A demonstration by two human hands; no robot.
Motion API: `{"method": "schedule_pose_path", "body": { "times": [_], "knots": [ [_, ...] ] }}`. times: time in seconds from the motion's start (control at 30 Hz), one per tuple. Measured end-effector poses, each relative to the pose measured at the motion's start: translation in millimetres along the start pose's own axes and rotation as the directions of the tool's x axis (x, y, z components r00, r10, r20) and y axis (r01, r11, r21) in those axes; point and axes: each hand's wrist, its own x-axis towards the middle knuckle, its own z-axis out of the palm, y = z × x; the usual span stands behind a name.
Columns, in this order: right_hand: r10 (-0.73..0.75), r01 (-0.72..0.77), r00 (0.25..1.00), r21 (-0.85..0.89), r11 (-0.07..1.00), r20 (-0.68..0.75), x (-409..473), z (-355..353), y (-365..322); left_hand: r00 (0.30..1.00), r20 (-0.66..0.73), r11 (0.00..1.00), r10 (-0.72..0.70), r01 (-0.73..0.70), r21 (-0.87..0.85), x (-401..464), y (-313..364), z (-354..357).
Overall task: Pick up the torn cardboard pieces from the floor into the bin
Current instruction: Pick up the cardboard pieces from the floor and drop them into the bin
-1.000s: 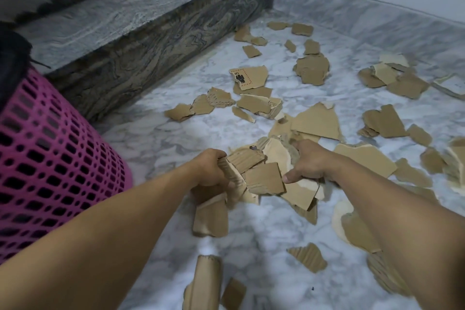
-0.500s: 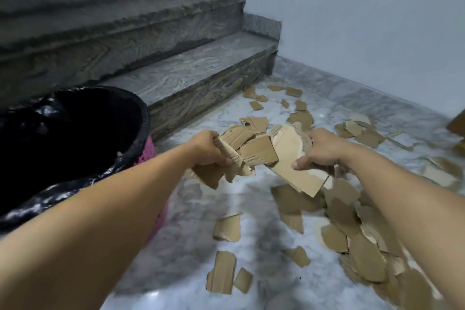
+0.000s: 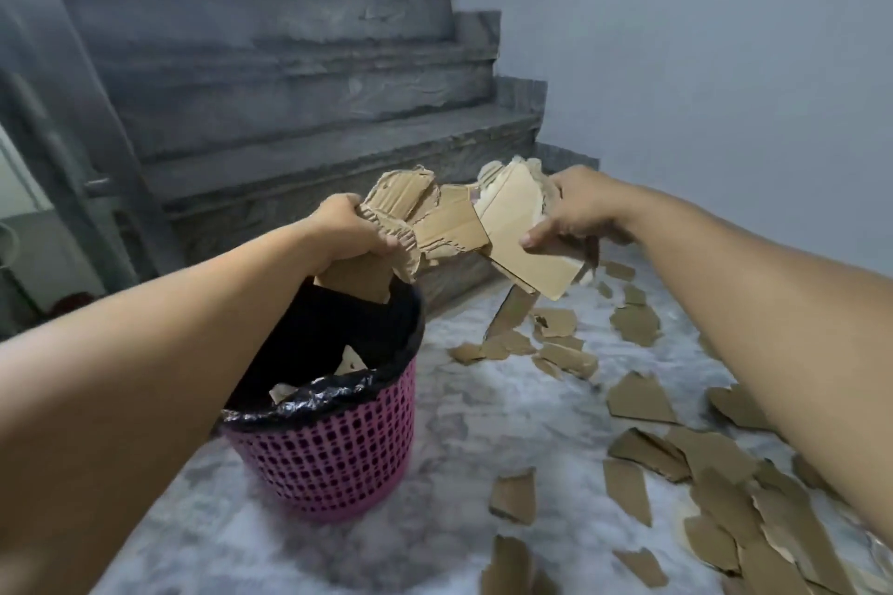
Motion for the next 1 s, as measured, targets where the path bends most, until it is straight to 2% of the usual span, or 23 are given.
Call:
{"method": "schedule_pose_path", "body": {
  "times": [0.23, 0.37, 0.53, 0.67, 0.87, 0.93, 1.0],
  "knots": [
    [-0.185, 0.192, 0.977, 0.066, 0.979, -0.103, 17, 13, -111, 0.967, -0.248, 0.996, -0.053, 0.032, -0.088, -19, -27, -102],
    [-0.206, 0.215, 0.970, 0.063, 0.975, -0.130, 32, 46, -150, 0.953, -0.265, 0.983, -0.145, 0.109, -0.147, -28, -53, -123],
    [-0.150, 0.166, 0.982, 0.140, 0.976, -0.114, 47, 95, -163, 0.933, -0.247, 0.957, -0.261, 0.218, -0.190, -29, -98, -117],
    [-0.118, 0.128, 0.990, 0.161, 0.979, -0.073, 49, 137, -150, 0.929, -0.213, 0.952, -0.303, 0.284, -0.115, -30, -131, -101],
    [-0.027, 0.021, 0.999, 0.156, 0.988, 0.038, 36, 179, -112, 0.943, 0.004, 0.942, -0.331, 0.331, 0.057, -35, -160, -63],
    [0.003, 0.000, 1.000, 0.174, 0.985, -0.013, 33, 184, -103, 0.960, -0.038, 0.940, -0.279, 0.281, 0.194, -38, -166, -55],
    [0.029, -0.010, 0.994, 0.172, 0.985, -0.107, 29, 184, -96, 0.964, -0.182, 0.901, -0.193, 0.248, 0.357, -39, -173, -52]
  ]
}}
